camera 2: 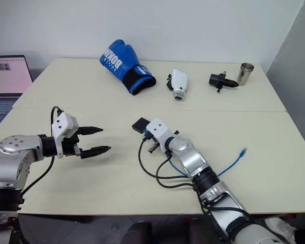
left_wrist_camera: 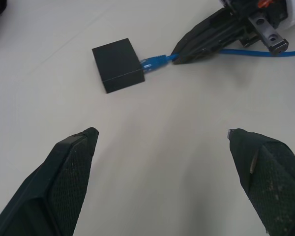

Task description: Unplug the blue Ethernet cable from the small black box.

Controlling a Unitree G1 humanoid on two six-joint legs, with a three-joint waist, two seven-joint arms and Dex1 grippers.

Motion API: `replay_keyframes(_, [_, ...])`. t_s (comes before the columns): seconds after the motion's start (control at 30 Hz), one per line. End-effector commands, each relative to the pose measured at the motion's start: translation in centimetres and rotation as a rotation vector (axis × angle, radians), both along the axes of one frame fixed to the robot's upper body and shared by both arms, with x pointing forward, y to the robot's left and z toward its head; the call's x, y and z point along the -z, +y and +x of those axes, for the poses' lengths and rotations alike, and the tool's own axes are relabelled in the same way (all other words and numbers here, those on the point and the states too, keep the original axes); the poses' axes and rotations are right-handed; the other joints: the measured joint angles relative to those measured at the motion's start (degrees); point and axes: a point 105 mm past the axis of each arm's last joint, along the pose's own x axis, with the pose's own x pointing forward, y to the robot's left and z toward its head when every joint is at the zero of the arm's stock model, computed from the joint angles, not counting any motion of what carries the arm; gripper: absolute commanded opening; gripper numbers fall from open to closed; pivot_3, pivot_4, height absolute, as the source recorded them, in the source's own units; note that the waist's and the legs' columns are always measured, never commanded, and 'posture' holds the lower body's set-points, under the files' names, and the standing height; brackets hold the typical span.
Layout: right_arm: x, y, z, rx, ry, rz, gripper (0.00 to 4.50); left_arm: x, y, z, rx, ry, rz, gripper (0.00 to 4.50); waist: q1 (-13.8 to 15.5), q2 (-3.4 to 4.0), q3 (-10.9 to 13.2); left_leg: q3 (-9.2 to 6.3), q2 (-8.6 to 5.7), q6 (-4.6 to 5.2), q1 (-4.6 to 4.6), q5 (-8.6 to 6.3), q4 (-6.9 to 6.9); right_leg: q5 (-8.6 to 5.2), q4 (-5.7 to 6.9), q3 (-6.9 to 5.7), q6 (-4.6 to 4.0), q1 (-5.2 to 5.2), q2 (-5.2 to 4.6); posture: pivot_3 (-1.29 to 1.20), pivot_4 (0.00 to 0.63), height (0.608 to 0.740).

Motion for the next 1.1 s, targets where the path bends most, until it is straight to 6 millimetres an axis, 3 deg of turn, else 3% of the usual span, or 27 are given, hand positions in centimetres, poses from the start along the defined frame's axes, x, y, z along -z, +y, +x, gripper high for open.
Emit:
replay_keyframes(0.03, [-3.6,-0.2,-2.2,-0.195,-0.253,-0.063,0.03,-2.3,-0.1,0.1,-0.035,0.050,-0.222,4.50,-0.03,0.00,0.00,-0.01,0.00,0.00,-0.04,0.00,0.01,0.00,-0.01,-0.02,0.00,-0.02,0.00,0.00,0.150,0.740])
replay_keyframes(0.23, [-6.0,-1.9,-4.2,-0.347,-0.543,-0.169,0.03,-1.9,-1.2,-0.4,-0.036,0.246,-0.443,4.50,-0.73,-0.01,0.00,-0.03,0.01,0.00,-0.08,0.00,0.05,0.00,0.01,-0.03,0.01,-0.05,0.02,0.00,0.150,0.740])
replay_keyframes(0.43, [-8.7,-2.9,-5.1,-0.461,-0.798,-0.181,0.03,-2.5,-4.1,-1.3,0.051,0.422,-0.657,4.50,-0.74,-0.06,0.03,-0.05,0.01,0.00,-0.08,0.00,0.15,0.00,0.07,-0.03,0.01,-0.03,0.01,0.00,0.150,0.740])
replay_keyframes(0.97, [-10.0,-2.7,-6.6,-0.582,-0.903,-0.064,0.03,-4.0,-6.3,-2.7,0.118,0.503,-0.847,4.50,-0.50,-0.06,0.02,-0.10,0.00,-0.04,-0.02,0.02,0.18,0.00,0.11,0.01,0.00,0.04,-0.08,0.00,0.150,0.740])
replay_keyframes(1.1, [-9.8,-2.5,-6.8,-0.603,-0.910,-0.077,0.00,-4.0,-6.6,-2.7,0.129,0.509,-0.846,3.78,-0.42,-0.06,0.02,-0.11,-0.01,-0.09,-0.01,0.05,0.18,0.00,0.11,0.02,0.00,0.05,-0.10,0.00,0.150,0.740])
